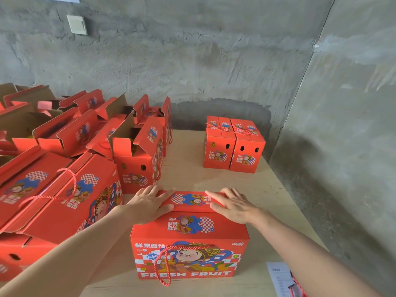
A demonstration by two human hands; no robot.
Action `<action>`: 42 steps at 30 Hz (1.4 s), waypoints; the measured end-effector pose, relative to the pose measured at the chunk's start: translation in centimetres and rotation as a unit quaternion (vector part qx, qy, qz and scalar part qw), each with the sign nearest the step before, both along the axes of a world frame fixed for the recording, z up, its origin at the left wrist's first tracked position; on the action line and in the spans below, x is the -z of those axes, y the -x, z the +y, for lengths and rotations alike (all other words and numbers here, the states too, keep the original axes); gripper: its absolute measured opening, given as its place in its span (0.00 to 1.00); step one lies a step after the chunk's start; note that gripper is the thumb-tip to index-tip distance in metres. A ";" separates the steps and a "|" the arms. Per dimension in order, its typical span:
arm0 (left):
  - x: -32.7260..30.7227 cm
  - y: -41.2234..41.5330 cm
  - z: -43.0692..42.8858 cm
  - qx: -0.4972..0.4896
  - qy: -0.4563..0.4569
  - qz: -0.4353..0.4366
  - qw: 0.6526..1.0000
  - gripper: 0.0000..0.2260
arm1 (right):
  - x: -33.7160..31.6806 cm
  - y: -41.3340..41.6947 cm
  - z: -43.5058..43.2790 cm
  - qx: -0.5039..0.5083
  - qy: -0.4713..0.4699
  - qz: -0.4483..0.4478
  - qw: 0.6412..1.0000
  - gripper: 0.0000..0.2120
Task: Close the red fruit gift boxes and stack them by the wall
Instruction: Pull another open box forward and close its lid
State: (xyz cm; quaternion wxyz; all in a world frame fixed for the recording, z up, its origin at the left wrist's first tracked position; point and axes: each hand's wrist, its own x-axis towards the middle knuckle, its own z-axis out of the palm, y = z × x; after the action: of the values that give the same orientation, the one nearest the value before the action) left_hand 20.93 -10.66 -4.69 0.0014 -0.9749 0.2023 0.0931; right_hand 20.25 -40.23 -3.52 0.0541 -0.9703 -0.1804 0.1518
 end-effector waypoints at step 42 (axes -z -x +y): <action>2.7 5.7 -4.2 -0.363 0.306 -0.019 0.880 0.33 | 3.4 13.2 6.0 0.314 -0.223 -0.171 0.907 0.24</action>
State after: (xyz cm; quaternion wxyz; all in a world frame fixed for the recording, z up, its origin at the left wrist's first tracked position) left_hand 15.20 -14.85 -7.42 -0.3265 -0.9336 -0.1478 0.0017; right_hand 7.10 -34.23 -6.92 0.2823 -0.9505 0.0978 -0.0856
